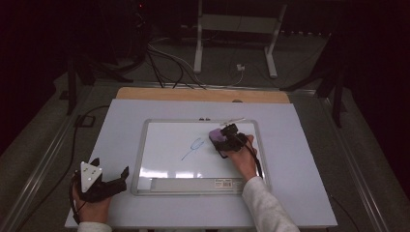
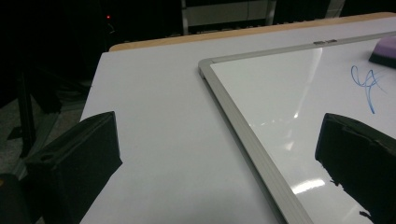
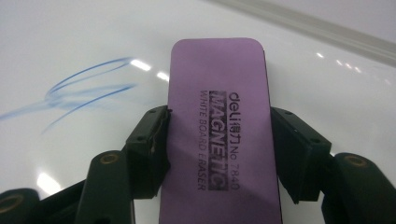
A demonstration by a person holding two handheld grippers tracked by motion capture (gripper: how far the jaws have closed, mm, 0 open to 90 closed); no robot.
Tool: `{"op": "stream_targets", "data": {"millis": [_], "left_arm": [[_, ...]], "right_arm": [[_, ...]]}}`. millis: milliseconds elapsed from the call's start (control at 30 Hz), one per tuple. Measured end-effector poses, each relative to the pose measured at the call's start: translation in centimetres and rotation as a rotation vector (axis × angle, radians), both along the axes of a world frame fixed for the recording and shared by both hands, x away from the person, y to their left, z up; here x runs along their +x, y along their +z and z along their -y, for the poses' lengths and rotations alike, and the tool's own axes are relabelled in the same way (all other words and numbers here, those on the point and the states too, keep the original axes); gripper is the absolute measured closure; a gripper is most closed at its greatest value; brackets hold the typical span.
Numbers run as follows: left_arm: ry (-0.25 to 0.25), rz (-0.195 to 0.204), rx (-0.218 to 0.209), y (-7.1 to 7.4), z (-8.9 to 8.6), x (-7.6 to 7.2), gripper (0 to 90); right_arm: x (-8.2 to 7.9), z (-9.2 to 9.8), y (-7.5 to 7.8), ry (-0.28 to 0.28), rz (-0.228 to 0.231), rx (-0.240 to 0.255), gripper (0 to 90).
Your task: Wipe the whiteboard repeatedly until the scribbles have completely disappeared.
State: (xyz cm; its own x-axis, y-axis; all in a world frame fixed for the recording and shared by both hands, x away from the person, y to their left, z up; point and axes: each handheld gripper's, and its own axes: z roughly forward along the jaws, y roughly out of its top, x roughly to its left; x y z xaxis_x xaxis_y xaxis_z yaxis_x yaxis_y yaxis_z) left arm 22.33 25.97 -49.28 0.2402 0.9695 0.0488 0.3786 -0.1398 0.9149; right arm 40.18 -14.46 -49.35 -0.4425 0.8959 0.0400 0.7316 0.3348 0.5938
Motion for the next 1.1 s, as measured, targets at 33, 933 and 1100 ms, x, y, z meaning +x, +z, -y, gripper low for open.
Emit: {"op": "stream_targets", "data": {"millis": [33,933,1100], "left_arm": [[-0.001,0.000,0.000,0.0,0.1,0.1,0.8],[0.000,-0.002,-0.005,0.0,0.0,0.1,0.8],[0.002,-0.002,-0.001,0.0,0.0,0.1,0.8]], "right_arm": [[0.1,-0.1,0.0,-0.010,-0.003,-0.003,41.5],[1.2,-6.3,0.0,0.145,-0.021,0.013,41.4],[-0.9,-8.9,0.2,0.380,-0.034,-0.001,41.4]]}}
